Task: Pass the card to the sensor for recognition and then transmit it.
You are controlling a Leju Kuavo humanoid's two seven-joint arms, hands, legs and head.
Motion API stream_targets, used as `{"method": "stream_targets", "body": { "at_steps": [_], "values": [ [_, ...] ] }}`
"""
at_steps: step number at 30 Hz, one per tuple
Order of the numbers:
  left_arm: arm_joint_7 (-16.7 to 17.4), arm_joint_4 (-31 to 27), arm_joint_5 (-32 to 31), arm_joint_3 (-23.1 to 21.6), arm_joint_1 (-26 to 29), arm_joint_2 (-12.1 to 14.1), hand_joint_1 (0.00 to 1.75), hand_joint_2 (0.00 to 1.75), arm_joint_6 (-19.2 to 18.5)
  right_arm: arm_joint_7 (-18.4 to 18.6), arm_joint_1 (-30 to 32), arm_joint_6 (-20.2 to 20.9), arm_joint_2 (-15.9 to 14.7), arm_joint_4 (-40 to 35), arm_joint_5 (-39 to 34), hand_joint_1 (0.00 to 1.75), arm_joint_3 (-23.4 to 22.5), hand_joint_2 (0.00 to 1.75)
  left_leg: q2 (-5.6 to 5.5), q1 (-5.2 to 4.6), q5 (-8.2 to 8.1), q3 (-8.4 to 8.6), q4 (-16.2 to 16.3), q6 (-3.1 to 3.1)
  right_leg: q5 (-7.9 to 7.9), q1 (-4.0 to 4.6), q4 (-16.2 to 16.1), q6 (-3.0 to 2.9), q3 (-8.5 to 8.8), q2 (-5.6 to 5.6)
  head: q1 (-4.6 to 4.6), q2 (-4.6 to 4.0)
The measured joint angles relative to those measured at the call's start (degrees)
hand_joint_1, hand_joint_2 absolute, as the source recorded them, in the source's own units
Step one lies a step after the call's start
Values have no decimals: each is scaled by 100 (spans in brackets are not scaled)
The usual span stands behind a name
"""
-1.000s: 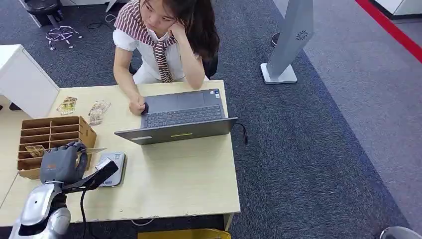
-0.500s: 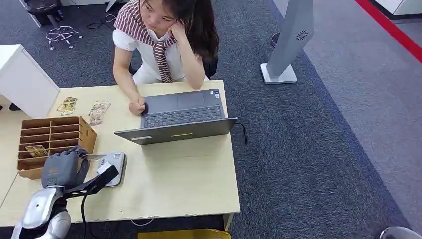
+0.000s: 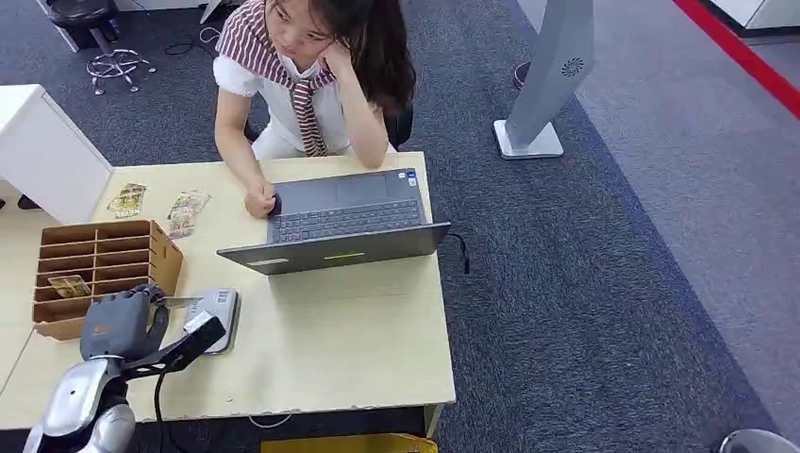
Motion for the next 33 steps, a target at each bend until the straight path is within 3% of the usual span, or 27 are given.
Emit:
{"method": "stream_targets", "body": {
  "at_steps": [15,33],
  "values": [
    [63,0,-9,0,26,2,175,175,-267,-28,0,13,-2,0,4,0,0,175,0,0,0,0,0,0,0,0,0,0,0,0,0,0],
    [63,48,-9,0,26,17,175,175,-302,-52,0,66,-7,0,81,0,26,175,0,0,0,0,0,0,0,0,0,0,0,0,0,2]
  ]
}}
